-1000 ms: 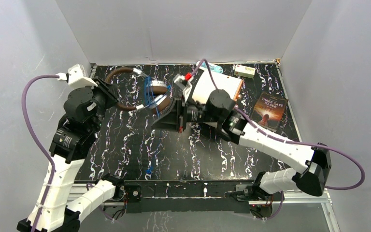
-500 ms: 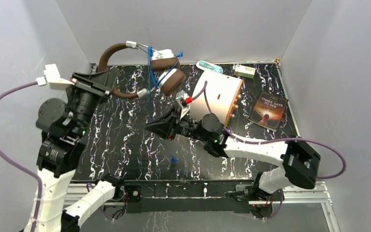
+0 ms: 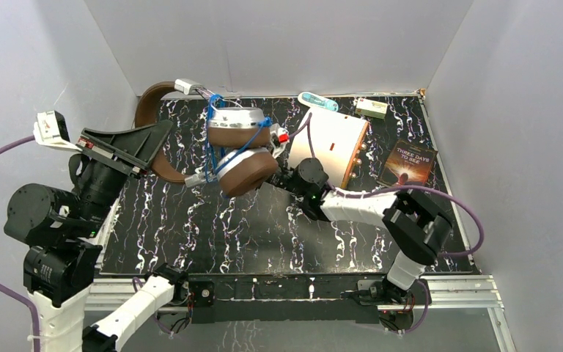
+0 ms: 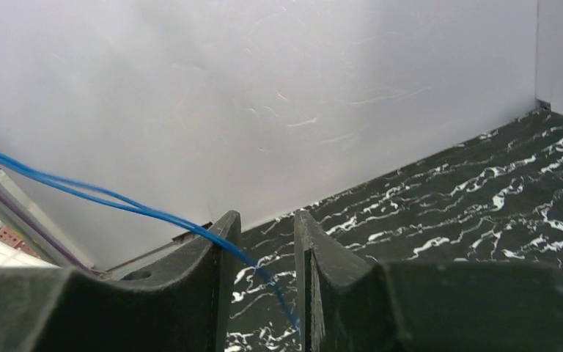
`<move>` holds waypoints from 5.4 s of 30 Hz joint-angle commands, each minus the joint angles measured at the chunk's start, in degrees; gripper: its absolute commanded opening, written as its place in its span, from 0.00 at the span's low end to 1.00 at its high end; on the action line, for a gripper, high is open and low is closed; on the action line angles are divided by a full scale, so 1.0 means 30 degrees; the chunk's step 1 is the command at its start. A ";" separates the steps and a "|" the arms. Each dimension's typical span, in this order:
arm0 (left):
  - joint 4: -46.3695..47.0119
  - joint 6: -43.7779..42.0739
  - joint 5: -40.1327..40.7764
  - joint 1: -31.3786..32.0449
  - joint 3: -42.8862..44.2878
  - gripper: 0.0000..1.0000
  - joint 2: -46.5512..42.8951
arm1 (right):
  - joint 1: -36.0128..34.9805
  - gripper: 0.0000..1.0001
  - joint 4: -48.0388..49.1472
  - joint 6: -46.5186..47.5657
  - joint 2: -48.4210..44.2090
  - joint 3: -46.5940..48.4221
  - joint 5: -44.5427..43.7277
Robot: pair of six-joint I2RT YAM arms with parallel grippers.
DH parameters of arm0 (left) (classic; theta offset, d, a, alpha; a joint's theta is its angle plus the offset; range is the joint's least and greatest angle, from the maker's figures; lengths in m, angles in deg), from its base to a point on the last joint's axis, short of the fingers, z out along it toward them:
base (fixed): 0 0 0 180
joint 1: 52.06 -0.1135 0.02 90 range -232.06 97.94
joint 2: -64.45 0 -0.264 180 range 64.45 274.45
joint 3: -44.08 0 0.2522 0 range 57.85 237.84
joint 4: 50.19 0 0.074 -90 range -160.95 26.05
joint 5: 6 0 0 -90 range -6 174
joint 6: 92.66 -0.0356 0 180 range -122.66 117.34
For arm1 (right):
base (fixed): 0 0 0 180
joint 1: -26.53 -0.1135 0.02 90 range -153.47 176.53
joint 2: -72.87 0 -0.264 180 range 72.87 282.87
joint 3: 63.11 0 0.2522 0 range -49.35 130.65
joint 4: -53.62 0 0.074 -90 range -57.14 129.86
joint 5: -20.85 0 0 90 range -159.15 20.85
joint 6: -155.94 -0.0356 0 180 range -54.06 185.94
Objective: Wrap the headphones
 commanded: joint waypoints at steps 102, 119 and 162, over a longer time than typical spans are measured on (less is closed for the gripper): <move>-0.4520 -0.8709 1.3860 0.4988 -0.7847 0.00 -0.0068 | 0.7100 0.00 -1.8803 -0.6250 -0.6591 1.3098 1.1493; -0.3350 -0.1777 1.8516 0.4980 -0.4047 0.00 0.3901 | 0.0086 0.00 -2.0592 -0.2919 -0.6843 1.0053 0.7158; -0.1762 0.2818 1.1642 0.4993 -0.6546 0.00 -0.3350 | -0.0787 0.00 -0.5840 -0.4335 -0.9495 -0.1971 1.3866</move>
